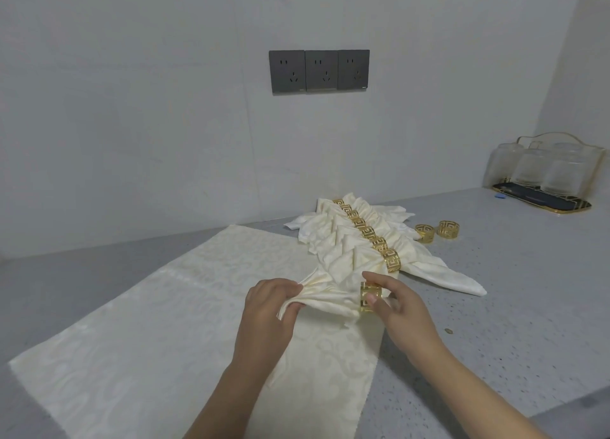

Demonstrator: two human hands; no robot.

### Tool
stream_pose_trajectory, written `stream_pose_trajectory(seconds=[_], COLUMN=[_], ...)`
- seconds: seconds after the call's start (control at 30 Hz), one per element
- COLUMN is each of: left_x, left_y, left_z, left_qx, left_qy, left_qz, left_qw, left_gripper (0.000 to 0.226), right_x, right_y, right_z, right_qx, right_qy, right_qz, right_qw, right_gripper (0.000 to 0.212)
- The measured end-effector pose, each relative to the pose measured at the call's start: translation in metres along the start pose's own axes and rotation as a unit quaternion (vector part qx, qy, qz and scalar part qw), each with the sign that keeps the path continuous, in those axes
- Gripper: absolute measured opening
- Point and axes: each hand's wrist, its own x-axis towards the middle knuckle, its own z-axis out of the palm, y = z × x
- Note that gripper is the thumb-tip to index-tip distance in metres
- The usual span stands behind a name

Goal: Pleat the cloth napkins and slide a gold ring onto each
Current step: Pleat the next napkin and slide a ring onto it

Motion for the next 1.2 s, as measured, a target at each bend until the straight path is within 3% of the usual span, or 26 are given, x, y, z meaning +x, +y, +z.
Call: stream_pose_trajectory(seconds=[0.3,0.47,0.6,0.67,0.83,0.93,1.2], left_x=[-0.001,-0.001,-0.001,0.0,0.001,0.0,-0.001], left_y=[-0.006,-0.006,-0.002,-0.002,-0.001,-0.001,0.001], left_z=[0.001,0.001,0.0,0.0,0.0,-0.001,0.001], left_qx=[0.013,-0.015,-0.011,-0.011,-0.012,-0.012,-0.016], left_qy=[-0.044,-0.053,-0.057,-0.052,-0.055,-0.054,-0.058], left_qz=[-0.025,-0.072,-0.068,-0.067,-0.066,-0.07,-0.067], left_qw=[0.999,0.996,0.996,0.996,0.996,0.996,0.996], left_gripper=[0.021,0.016,0.017,0.017,0.017,0.017,0.018], right_x=[-0.009,-0.009,-0.012,-0.012,-0.012,-0.012,-0.01], right_y=[-0.017,-0.002,0.004,0.002,0.0,0.001,0.007], right_z=[-0.008,-0.005,-0.002,-0.002,-0.004,-0.004,-0.002], right_qx=[0.065,-0.087,-0.241,-0.276,-0.255,-0.172,-0.079], right_qy=[-0.054,-0.088,-0.091,-0.083,-0.05,-0.028,-0.01], right_qz=[0.016,0.022,0.041,0.049,0.051,0.049,0.064], right_qw=[0.996,0.992,0.965,0.956,0.964,0.983,0.995], right_gripper=[0.046,0.048,0.064,0.059,0.025,0.013,0.043])
